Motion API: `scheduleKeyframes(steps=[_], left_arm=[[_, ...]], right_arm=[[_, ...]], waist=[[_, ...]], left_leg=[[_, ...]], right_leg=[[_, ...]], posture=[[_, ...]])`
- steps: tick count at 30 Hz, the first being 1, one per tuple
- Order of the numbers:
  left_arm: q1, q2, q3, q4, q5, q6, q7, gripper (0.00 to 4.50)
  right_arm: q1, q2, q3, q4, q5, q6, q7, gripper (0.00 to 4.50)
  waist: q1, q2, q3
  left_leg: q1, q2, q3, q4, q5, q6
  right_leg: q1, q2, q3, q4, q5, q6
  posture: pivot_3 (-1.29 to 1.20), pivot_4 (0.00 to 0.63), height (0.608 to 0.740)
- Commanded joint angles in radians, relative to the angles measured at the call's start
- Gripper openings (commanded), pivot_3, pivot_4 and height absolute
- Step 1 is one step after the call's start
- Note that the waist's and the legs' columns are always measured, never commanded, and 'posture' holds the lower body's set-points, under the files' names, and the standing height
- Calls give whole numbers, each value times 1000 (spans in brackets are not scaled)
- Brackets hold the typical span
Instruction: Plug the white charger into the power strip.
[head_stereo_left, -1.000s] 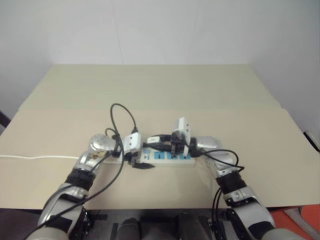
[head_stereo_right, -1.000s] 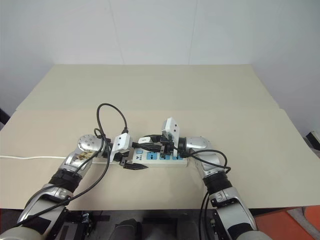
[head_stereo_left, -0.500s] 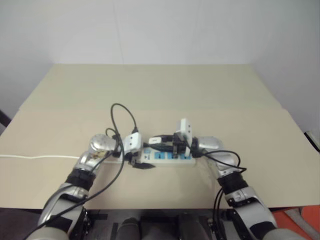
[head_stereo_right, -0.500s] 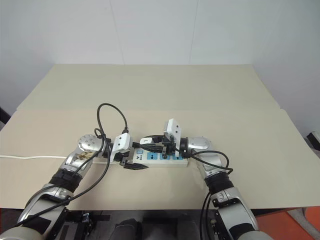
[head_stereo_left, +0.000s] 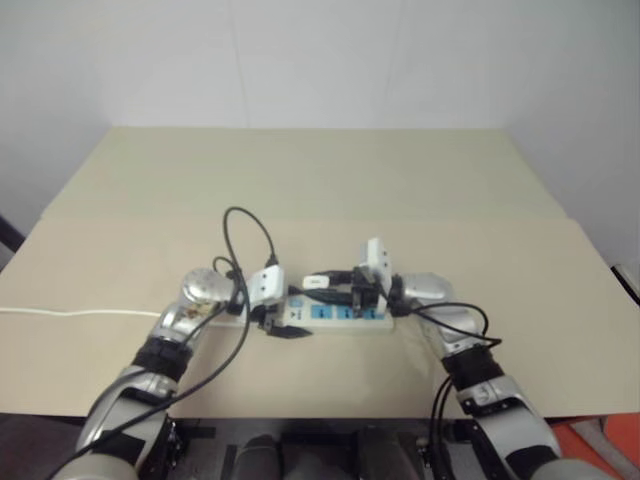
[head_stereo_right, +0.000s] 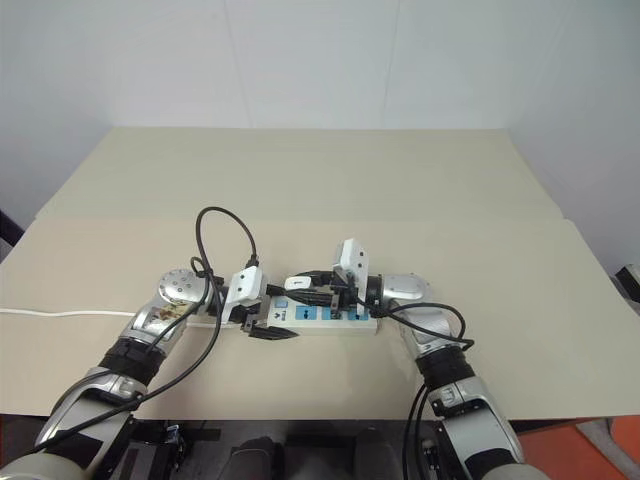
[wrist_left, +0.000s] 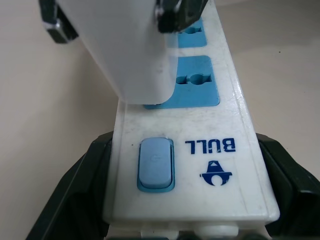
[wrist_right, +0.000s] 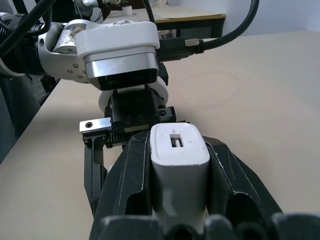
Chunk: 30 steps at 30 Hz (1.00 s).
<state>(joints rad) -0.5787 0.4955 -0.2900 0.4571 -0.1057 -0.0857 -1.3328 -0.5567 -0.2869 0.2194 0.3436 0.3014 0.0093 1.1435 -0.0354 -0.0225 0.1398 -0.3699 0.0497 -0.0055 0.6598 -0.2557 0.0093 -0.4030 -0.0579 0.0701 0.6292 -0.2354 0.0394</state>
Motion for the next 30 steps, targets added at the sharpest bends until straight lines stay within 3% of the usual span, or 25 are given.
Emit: scheduleKeyframes(steps=[1,8,25,30], left_arm=[[21,58,0,18,25,11,-31,3343],[22,62,-1,17,24,10,-32,3343],[58,57,-7,-46,18,23,-4,3343],[73,62,1,-65,14,32,4,3343]], right_arm=[[33,-100,-75,47,-29,-11,-21,1159],[37,-132,-67,66,-34,-34,-8,1159],[-83,0,64,209,-89,-89,32,1159],[-66,-22,70,227,-100,-90,68,1159]], waist=[[0,0,0],[1,0,0],[-25,0,0],[-30,0,-1]], left_leg=[[0,0,0,0,0,0],[0,0,0,0,0,0],[3,1,0,0,0,0],[3,1,0,-1,0,0]], right_leg=[[0,0,0,0,0,0],[0,0,0,0,0,0],[1,1,1,1,0,-1],[2,1,1,2,0,-1]], posture=[[0,150,740],[0,150,740],[0,150,740],[0,150,740]])
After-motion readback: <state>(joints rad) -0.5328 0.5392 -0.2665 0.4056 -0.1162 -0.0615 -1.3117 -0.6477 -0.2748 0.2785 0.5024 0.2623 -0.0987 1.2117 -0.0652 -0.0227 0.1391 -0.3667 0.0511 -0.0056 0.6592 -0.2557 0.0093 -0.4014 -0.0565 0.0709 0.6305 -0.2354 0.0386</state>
